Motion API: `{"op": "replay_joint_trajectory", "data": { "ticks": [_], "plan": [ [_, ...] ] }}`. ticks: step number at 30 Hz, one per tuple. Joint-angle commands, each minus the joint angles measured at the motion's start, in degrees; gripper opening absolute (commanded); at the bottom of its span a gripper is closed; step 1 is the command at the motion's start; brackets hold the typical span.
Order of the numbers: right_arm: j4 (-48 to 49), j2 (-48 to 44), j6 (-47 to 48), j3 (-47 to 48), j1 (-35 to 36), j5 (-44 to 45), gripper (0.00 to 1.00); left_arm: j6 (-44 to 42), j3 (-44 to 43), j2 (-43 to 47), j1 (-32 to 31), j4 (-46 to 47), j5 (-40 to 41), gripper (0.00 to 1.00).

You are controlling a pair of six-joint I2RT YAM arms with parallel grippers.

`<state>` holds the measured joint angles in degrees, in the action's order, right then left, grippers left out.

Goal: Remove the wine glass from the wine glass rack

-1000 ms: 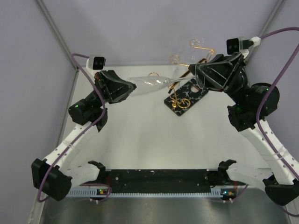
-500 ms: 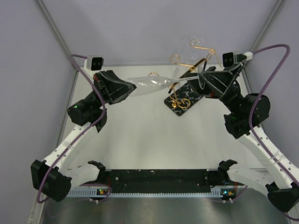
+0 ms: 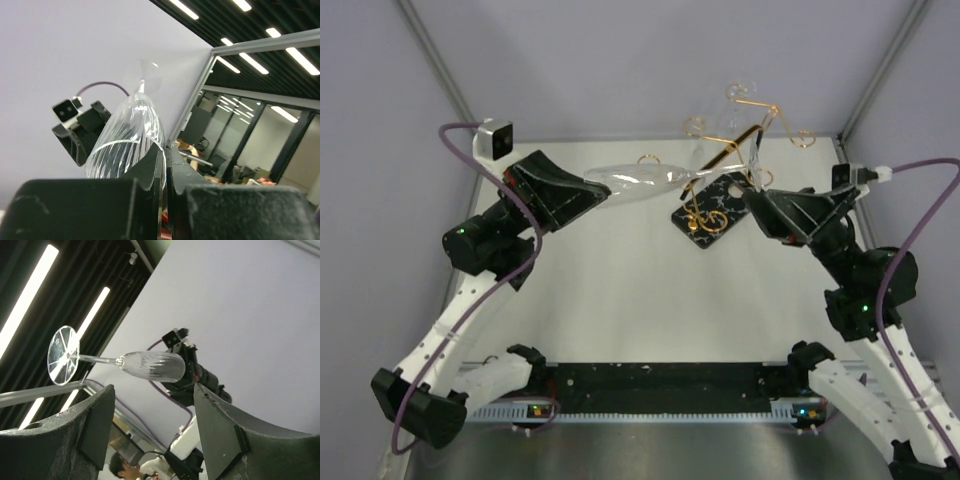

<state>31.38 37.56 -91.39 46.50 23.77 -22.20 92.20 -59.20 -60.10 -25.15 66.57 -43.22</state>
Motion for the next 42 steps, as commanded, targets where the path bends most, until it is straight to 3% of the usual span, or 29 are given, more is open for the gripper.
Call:
{"op": "replay_joint_trajectory", "data": {
  "ticks": [1, 7, 13, 20, 27, 30, 38, 42],
  "plan": [
    [-11.93, -5.21, 9.38, 0.26, -0.65, 1.63, 0.64, -15.79, -5.3, 4.37, 0.27, -17.37, -0.55, 0.0],
    [-17.48, -6.89, 13.52, -0.79, -0.65, 0.66, 0.64, -39.0, -16.54, 6.4, 0.45, -58.59, 9.97, 0.0],
    [-18.19, -6.98, 14.58, -2.99, -0.65, -1.09, 0.63, -53.6, -27.01, 2.45, 0.62, -84.38, 25.36, 0.0],
    [-19.33, -6.27, 16.77, -2.82, -0.65, -2.41, 0.63, -64.15, -30.8, -3.79, 0.71, -99.15, 41.7, 0.0],
    [-20.13, -5.48, 18.88, -3.17, -0.65, -2.85, 0.63, -70.75, -31.5, -3.63, 1.06, -107.07, 58.94, 0.0],
    [-17.59, -3.99, 18.1, -4.13, -0.57, -3.82, 0.63, -72.16, -31.68, -3.45, 1.15, -109.27, 61.76, 0.0],
    [-14.85, -1.35, 17.21, -4.67, -0.65, -5.31, 0.63, -74.88, -31.77, -5.03, 1.15, -115.16, 60.27, 0.0],
    [-14.59, -0.74, 17.22, -5.02, -0.65, -5.4, 0.63, -75.77, -30.19, -5.38, 1.15, -118.06, 64.22, 0.0]
  ]
}}
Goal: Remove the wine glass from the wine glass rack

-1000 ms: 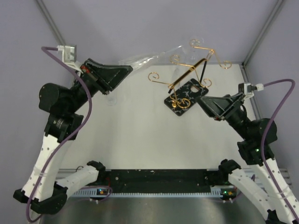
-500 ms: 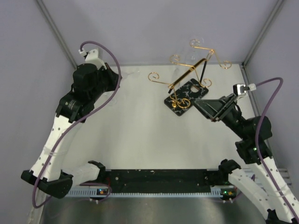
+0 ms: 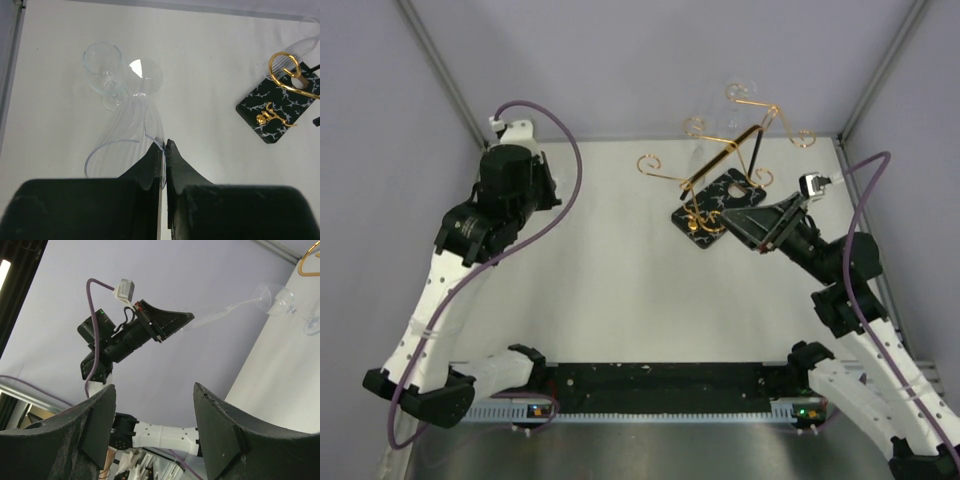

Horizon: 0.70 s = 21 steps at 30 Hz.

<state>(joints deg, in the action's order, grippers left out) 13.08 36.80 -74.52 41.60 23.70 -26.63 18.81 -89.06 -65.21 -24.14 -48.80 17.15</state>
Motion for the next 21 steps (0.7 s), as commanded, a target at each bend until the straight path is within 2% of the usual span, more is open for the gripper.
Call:
{"op": "replay_joint_trajectory", "data": {
  "ticks": [1, 9, 13, 16, 21],
  "plan": [
    [4.05, 0.29, 0.25, -0.12, -0.59, -1.23, 0.62, -2.63, 0.11, -0.79, 0.15, -3.32, 4.03, 0.0],
    [3.27, 0.21, -0.01, -0.65, -0.59, -1.84, 0.62, -3.6, 1.43, -5.18, 0.15, -8.94, 3.42, 0.0],
    [2.83, 0.03, 0.25, -1.26, -0.5, -1.93, 0.62, -4.3, 2.57, -6.68, 0.15, -11.85, 6.75, 0.0],
    [3.7, 0.47, -0.18, -1.79, -0.59, -2.28, 0.62, -4.92, 4.32, -7.74, 0.85, -11.59, 8.96, 0.0],
    [3.44, 0.91, -0.45, -1.7, -0.59, -3.16, 0.62, -5.89, 7.93, -8.7, 5.59, -7.55, 4.57, 0.0]
  ]
}}
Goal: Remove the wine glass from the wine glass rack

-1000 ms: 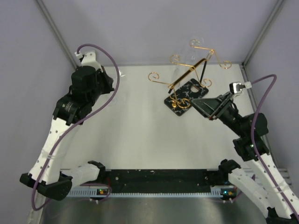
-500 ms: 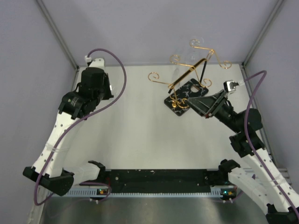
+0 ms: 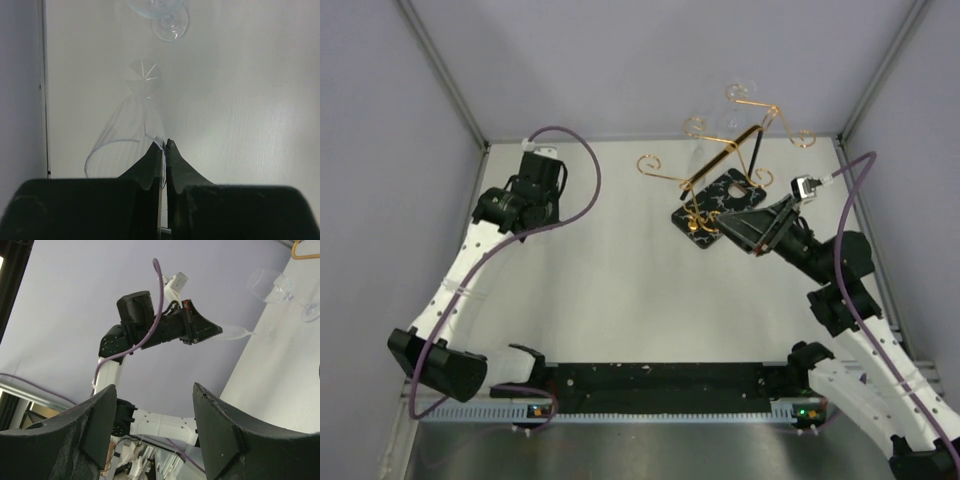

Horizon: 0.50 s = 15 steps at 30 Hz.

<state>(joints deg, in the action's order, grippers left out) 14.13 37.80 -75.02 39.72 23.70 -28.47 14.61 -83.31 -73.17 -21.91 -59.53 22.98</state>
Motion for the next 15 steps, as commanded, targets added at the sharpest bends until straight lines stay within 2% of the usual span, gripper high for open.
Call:
{"op": "replay_joint_trajectory", "data": {
  "ticks": [1, 15],
  "plan": [
    [2.48, -0.18, 0.23, 0.18, -0.59, -1.33, 0.62, -1.95, 2.71, -1.1, 4.67, 3.89, -2.14, 0.0],
    [6.26, 3.68, -0.47, -1.32, -0.59, -2.99, 0.62, -4.15, 0.17, -7.25, 17.42, 8.55, -11.91, 0.0]
  ]
}}
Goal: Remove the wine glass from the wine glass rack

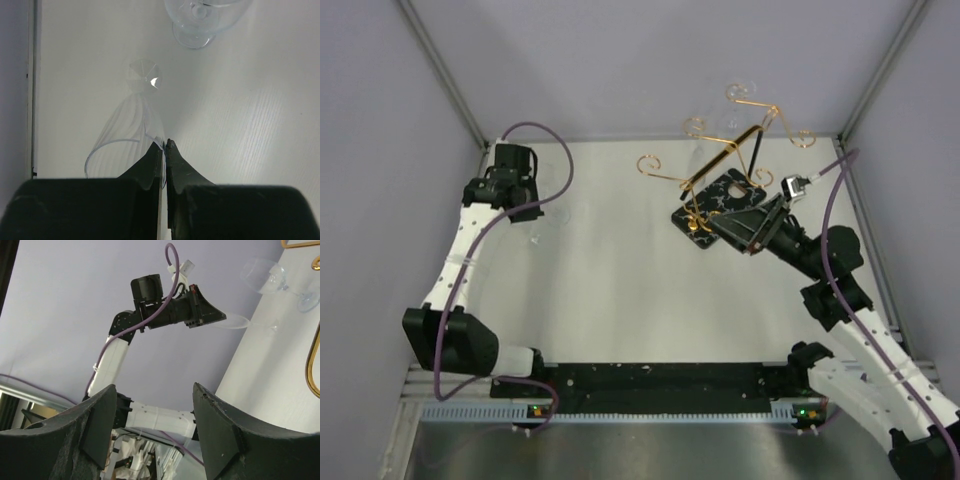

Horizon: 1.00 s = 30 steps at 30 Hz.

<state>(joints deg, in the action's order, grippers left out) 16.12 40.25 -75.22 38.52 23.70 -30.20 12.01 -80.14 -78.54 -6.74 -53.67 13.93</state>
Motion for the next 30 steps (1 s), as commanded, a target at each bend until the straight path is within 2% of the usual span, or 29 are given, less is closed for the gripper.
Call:
{"op": "replay_joint_trajectory", "data": {
  "ticks": [1, 6, 16, 24, 30],
  "plan": [
    [4.71, 1.67, -0.19, -0.03, -0.59, -1.44, 0.62, -1.81, -3.62, -2.57, 2.87, 2.61, -3.03, 0.0],
    [6.9, 3.87, -0.72, 0.15, -0.59, -2.06, 0.62, -1.73, -6.69, -5.74, 5.86, 1.64, -5.14, 0.0],
    [9.28, 6.77, -1.16, 0.59, -0.59, -3.03, 0.63, -1.29, -9.16, -8.91, 6.3, 1.55, -5.58, 0.0],
    [9.11, 6.68, -1.24, 0.68, -0.59, -3.47, 0.64, -1.11, -8.81, -9.26, 7.97, 1.37, -4.88, 0.2],
    [9.02, 6.68, -1.24, 0.94, -0.59, -3.55, 0.64, -0.94, -8.1, -9.61, 7.97, 1.64, -4.88, 0.25]
  ]
}}
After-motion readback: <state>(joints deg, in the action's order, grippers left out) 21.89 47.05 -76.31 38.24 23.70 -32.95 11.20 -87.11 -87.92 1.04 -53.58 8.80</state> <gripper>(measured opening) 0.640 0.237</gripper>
